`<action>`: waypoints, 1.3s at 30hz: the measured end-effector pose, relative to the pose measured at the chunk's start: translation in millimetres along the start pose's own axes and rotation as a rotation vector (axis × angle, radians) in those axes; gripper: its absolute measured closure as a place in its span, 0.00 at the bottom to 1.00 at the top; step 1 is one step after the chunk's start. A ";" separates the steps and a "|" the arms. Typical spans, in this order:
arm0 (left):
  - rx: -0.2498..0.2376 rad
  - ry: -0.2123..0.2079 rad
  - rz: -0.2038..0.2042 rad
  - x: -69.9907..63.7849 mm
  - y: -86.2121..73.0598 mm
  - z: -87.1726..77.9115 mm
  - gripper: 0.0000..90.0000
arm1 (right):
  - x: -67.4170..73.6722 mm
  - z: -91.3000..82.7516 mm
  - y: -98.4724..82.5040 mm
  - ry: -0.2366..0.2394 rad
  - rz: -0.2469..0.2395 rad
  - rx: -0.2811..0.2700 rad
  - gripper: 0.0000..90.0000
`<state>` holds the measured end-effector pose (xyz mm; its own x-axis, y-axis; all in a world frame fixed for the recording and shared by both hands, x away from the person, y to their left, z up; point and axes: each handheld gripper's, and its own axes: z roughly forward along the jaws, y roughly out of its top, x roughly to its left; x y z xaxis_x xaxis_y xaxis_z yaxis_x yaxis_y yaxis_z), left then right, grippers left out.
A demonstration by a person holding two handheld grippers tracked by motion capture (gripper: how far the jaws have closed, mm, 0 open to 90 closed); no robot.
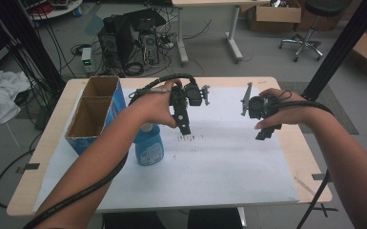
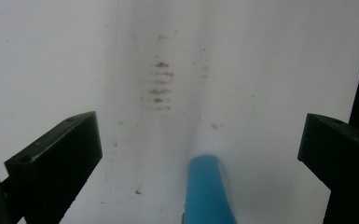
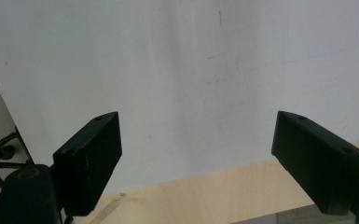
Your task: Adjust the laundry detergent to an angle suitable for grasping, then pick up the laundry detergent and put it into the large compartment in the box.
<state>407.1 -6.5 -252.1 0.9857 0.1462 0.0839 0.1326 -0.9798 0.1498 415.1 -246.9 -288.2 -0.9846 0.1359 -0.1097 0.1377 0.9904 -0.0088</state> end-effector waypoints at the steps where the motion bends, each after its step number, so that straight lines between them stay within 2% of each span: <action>1: -0.002 0.002 -0.001 -0.4 0.0 0.0 0.00 | 0.2 -1.0 0.4 -0.001 -0.002 -0.002 0.18; 10: -0.004 0.004 -0.013 3.9 -1.9 -3.4 0.00 | -0.5 1.5 2.7 0.010 -0.010 0.007 0.18; 13: -0.021 0.004 -0.020 5.7 -2.1 -6.7 0.00 | -2.0 3.2 3.7 0.011 -0.015 0.011 0.18; 20: -0.024 0.014 -0.015 5.5 2.1 -11.7 0.00 | -3.7 -4.1 3.7 0.003 -0.017 0.003 0.18; 23: -0.006 0.018 -0.014 4.6 3.0 -11.2 0.00 | -4.6 -5.9 2.0 0.000 -0.014 0.002 0.18; 32: -0.006 0.014 -0.026 1.4 1.2 -12.0 0.00 | -4.4 -7.2 -2.9 -0.010 -0.005 -0.011 0.18; 39: 0.008 0.004 -0.019 -1.8 4.7 -8.1 0.00 | -2.1 -4.4 -5.2 -0.006 -0.008 -0.015 0.18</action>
<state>405.1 -10.3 -243.5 0.9826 0.1654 0.0847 0.1522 -0.9779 0.1434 416.0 -252.2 -283.5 -0.9850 0.1281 -0.1160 0.1283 0.9917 0.0056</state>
